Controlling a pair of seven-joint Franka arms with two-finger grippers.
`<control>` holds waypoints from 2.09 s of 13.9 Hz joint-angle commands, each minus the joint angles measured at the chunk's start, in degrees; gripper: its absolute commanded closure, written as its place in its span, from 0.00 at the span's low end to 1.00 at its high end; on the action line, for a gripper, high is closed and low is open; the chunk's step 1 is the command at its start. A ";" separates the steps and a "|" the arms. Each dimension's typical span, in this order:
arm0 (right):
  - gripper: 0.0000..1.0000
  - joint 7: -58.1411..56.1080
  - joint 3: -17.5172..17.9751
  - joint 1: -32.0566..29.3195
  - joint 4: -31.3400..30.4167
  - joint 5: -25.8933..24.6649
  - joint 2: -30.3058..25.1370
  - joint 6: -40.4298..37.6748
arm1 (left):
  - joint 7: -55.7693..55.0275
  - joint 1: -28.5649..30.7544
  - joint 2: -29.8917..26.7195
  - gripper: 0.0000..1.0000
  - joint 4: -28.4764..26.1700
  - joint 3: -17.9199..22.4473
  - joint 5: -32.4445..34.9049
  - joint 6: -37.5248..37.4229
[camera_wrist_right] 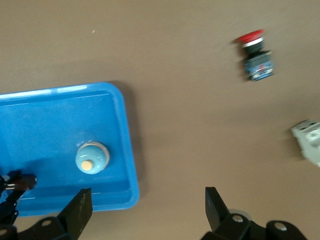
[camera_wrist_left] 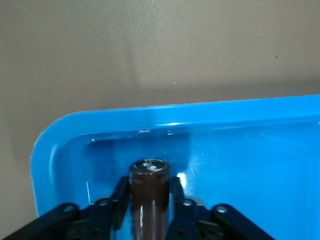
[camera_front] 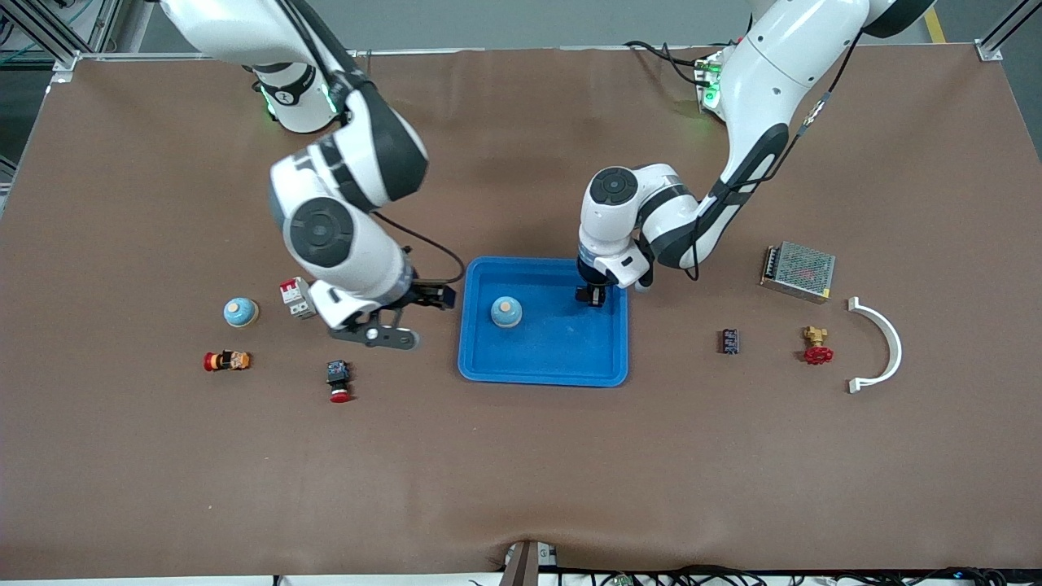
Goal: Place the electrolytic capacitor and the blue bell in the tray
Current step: 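Move the right gripper to the second blue button while the left gripper reaches the capacitor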
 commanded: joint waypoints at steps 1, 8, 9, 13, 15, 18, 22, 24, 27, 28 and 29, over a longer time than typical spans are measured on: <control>0.00 -6.97 0.98 -5.40 1.03 -0.34 -1.95 -4.88 | -2.62 -0.42 0.74 0.00 1.73 0.50 2.28 -0.49; 0.00 -28.67 0.98 -18.67 2.53 -3.14 -2.57 -9.21 | -2.18 0.36 -1.46 0.00 4.64 -0.46 1.23 -7.79; 0.00 -32.10 0.98 -20.69 2.53 -3.50 -2.48 -8.95 | -2.00 0.63 -1.81 0.00 4.72 -0.64 1.23 -8.40; 0.00 -45.55 0.98 -27.55 2.45 -6.30 -1.34 -6.76 | 7.01 4.40 -2.17 0.00 7.96 -3.62 -4.64 -13.23; 0.00 -49.78 0.98 -29.14 1.83 -6.84 -0.55 -3.59 | 15.71 5.63 -2.08 0.00 10.69 -3.89 -9.56 -15.52; 0.00 -54.01 0.98 -30.46 1.05 -7.72 0.60 -2.18 | 26.70 8.44 -2.08 0.00 12.19 -3.89 -10.99 -16.58; 0.00 -55.50 0.98 -31.87 -7.55 -8.25 -0.10 5.54 | 44.79 11.97 -2.25 0.00 12.28 -3.98 -10.99 -16.58; 0.00 -58.23 1.06 -33.88 -11.60 -8.16 -0.46 9.50 | 51.41 13.54 -2.78 0.00 12.11 -3.89 -10.82 -16.67; 0.00 -59.29 1.15 -35.47 -15.82 -7.98 -0.81 12.75 | 65.80 17.05 -2.69 0.00 11.85 -3.89 -10.81 -16.67; 0.00 -59.29 1.15 -35.56 -17.58 -7.98 -1.50 14.16 | 70.81 18.11 -2.52 0.00 11.84 -3.89 -10.90 -16.85; 0.00 -59.29 1.15 -35.56 -19.77 -7.90 -2.29 15.83 | 75.21 19.17 -2.52 0.00 11.58 -3.98 -10.90 -17.02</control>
